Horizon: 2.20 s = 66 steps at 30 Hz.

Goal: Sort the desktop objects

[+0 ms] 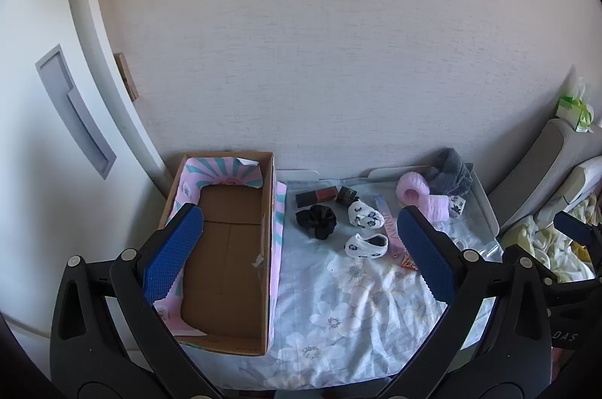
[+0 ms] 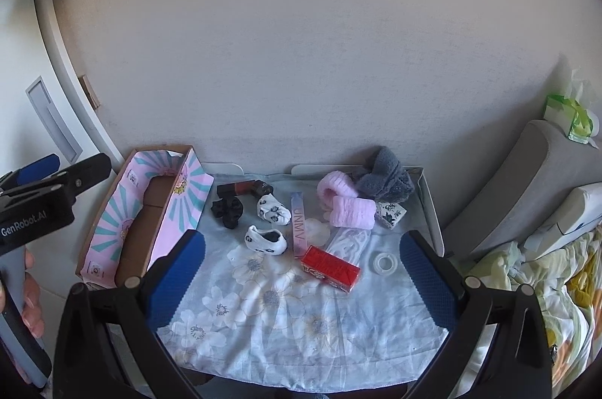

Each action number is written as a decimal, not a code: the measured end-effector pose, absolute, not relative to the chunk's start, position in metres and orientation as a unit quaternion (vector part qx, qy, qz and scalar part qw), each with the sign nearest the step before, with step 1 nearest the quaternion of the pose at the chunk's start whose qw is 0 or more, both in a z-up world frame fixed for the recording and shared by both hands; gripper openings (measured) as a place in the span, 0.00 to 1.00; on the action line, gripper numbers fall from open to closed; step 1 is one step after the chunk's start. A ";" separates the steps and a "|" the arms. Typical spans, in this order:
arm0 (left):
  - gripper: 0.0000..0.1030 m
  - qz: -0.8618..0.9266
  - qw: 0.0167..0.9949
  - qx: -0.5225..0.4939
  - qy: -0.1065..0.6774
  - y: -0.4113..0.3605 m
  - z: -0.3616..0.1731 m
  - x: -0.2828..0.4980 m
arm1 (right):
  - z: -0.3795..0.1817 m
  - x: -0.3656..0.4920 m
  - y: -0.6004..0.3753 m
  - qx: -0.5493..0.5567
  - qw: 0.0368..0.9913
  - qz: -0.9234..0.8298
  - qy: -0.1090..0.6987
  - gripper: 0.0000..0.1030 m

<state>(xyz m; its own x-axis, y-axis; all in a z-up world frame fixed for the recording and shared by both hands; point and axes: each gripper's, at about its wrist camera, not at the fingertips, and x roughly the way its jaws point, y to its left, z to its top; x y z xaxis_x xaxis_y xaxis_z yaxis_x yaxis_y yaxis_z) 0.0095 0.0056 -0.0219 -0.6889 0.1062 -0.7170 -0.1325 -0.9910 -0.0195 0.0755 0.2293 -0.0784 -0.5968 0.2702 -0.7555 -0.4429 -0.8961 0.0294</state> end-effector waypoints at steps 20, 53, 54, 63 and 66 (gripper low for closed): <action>1.00 0.920 0.095 -0.380 0.030 0.018 -0.019 0.005 | -0.087 0.073 0.233 -0.413 0.205 0.878 0.129 1.00; 1.00 0.920 0.107 -0.377 0.028 0.023 -0.018 0.005 | -0.079 0.078 0.232 -0.404 0.218 0.881 0.115 1.00; 1.00 0.919 0.108 -0.379 0.027 0.025 -0.020 0.005 | -0.078 0.078 0.231 -0.402 0.217 0.882 0.113 1.00; 1.00 0.910 0.123 -0.395 0.015 0.030 -0.044 0.007 | -0.077 0.096 0.255 -0.389 0.206 0.894 0.086 1.00; 1.00 0.902 0.127 -0.413 0.007 0.039 -0.064 0.006 | -0.086 0.106 0.272 -0.395 0.201 0.893 0.076 1.00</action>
<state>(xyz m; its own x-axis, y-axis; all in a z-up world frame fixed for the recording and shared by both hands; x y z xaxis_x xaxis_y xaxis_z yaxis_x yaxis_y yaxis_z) 0.0056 0.0388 -0.0641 -0.6263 0.2235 -0.7468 -0.2344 -0.9677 -0.0930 0.1062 0.2719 -0.0861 -0.6077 0.2996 -0.7355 -0.4190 -0.9077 -0.0235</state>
